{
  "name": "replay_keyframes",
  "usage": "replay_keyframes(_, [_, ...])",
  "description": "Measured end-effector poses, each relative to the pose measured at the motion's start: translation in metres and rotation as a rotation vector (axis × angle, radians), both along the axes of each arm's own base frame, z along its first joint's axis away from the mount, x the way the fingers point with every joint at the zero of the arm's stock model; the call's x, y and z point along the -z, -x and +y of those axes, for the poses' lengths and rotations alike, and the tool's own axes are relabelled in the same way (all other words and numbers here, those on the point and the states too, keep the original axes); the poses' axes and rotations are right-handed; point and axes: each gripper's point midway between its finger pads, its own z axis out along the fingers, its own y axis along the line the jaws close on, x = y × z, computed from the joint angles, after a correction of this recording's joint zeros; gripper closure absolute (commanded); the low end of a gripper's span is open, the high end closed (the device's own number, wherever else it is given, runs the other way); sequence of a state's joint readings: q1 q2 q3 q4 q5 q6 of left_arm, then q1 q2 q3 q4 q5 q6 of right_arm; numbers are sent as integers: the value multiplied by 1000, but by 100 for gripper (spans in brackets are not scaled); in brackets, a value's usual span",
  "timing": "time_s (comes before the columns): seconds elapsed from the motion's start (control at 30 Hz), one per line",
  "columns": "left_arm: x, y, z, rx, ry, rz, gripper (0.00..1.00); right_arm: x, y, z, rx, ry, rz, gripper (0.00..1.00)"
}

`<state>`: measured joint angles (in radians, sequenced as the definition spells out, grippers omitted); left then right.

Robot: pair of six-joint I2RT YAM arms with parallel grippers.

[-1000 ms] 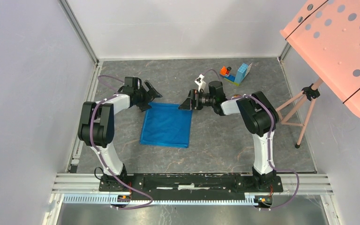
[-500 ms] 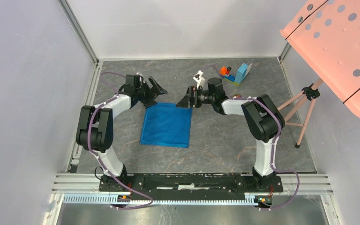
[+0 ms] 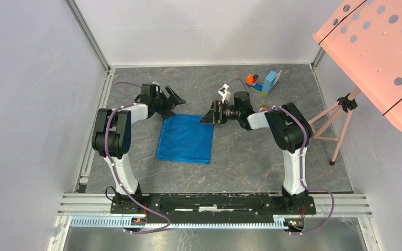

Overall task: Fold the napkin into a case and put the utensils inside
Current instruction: Smooth out the square-folded napkin at the center of the board.

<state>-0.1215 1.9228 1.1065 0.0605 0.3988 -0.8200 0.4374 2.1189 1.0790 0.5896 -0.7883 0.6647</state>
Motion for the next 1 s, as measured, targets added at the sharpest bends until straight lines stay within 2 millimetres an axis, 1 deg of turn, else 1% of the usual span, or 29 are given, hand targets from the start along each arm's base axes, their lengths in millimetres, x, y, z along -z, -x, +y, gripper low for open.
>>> replay_keyframes(0.13, [-1, 0, 1, 0, -5, -3, 0, -1, -2, -16, 21, 77, -42, 2])
replay_keyframes(0.2, [-2, 2, 1, 7, -18, -4, 0, -5, -1, -24, 34, 126, -55, 2])
replay_keyframes(0.27, [-3, 10, 3, 15, -61, 13, 0, -14, 4, -30, 38, 152, -72, 2])
replay_keyframes(0.33, [-9, 19, 4, 31, -115, 25, 0, -29, 9, -32, 35, 163, -103, 2])
replay_keyframes(0.4, [-23, 26, 1, 55, -156, 11, 0, -46, 16, -28, 17, 152, -140, 2])
replay_keyframes(0.47, [-42, 34, -6, 74, -168, -20, 0, -56, 29, -17, -13, 125, -160, 2])
replay_keyframes(0.5, [-52, 39, -8, 79, -170, -42, 0, -58, 37, -10, -35, 111, -160, 2])
replay_keyframes(0.53, [-60, 45, -11, 85, -168, -64, 0, -57, 51, 0, -67, 91, -151, 2])
replay_keyframes(0.57, [-65, 55, -13, 92, -165, -78, 0, -55, 64, 7, -93, 77, -137, 2])
replay_keyframes(0.6, [-66, 63, -13, 95, -164, -82, 0, -51, 76, 13, -119, 70, -119, 2])
replay_keyframes(0.67, [-57, 82, -9, 93, -169, -66, 0, -41, 103, 22, -173, 63, -74, 2])
replay_keyframes(0.73, [-33, 101, -2, 84, -187, -2, 0, -29, 121, 24, -209, 63, -36, 2])
replay_keyframes(0.8, [-11, 118, 5, 75, -210, 61, 0, -19, 126, 19, -211, 75, -6, 2])
replay_keyframes(0.87, [3, 132, 12, 68, -231, 105, 0, -11, 130, 14, -216, 98, 9, 3])
replay_keyframes(0.9, [5, 138, 14, 66, -237, 115, 0, -7, 131, 12, -218, 115, 7, 3])
replay_keyframes(0.93, [2, 141, 14, 66, -237, 115, 0, -3, 132, 10, -219, 135, 0, 4])
replay_keyframes(1.0, [-13, 141, 15, 60, -233, 77, 0, 2, 135, 6, -228, 174, -14, 4])
